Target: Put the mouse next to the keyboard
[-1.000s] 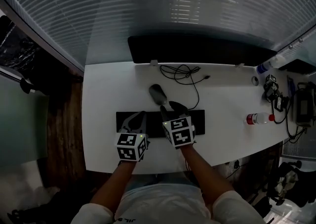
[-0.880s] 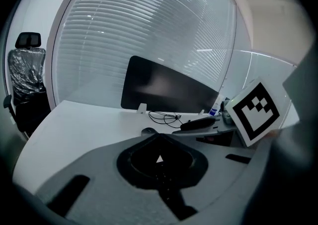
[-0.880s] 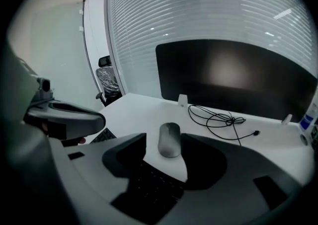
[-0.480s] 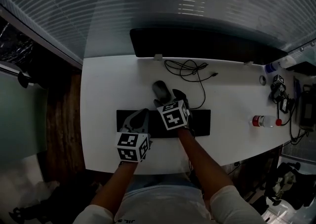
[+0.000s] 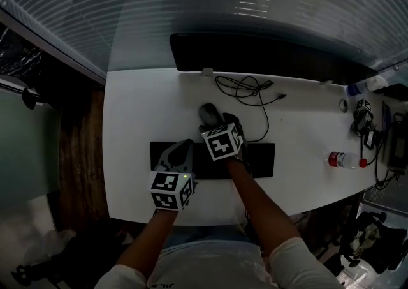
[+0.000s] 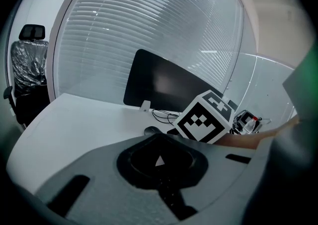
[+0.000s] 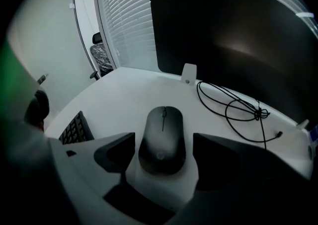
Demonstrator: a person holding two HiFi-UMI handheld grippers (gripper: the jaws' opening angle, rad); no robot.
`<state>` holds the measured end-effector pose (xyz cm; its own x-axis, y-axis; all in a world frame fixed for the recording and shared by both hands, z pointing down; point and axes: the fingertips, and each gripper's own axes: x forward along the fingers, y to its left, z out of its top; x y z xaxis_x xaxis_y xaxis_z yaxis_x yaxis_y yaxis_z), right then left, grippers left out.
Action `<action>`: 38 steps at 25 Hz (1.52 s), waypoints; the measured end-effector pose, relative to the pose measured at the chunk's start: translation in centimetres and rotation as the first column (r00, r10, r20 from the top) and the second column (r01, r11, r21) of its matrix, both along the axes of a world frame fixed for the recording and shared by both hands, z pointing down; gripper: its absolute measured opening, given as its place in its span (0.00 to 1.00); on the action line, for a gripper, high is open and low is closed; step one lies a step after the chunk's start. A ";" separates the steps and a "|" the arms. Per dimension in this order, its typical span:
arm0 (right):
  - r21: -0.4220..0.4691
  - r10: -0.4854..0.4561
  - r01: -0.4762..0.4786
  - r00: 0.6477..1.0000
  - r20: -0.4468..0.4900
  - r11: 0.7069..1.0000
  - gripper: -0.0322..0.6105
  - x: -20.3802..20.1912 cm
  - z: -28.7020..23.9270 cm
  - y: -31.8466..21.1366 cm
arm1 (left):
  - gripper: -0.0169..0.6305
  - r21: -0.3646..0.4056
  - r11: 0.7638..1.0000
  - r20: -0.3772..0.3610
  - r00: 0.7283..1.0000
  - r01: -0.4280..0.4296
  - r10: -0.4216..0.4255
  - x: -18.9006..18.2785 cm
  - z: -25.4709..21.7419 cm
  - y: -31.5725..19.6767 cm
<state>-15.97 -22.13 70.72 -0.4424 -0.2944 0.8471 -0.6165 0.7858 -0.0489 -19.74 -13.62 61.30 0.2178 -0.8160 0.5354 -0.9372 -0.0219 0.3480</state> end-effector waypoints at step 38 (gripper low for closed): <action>0.018 0.056 -0.059 0.990 0.132 0.998 0.51 2.3 -6.7 2.5 | 0.03 -0.009 1.000 0.043 0.999 0.007 -0.006 0.3 -1.6 2.3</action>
<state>-13.64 -19.68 64.01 -0.5310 -0.3403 0.7760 -0.6501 0.7511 -0.1155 -19.42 -11.34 59.69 0.1892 -0.8122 0.5518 -0.9515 -0.0127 0.3075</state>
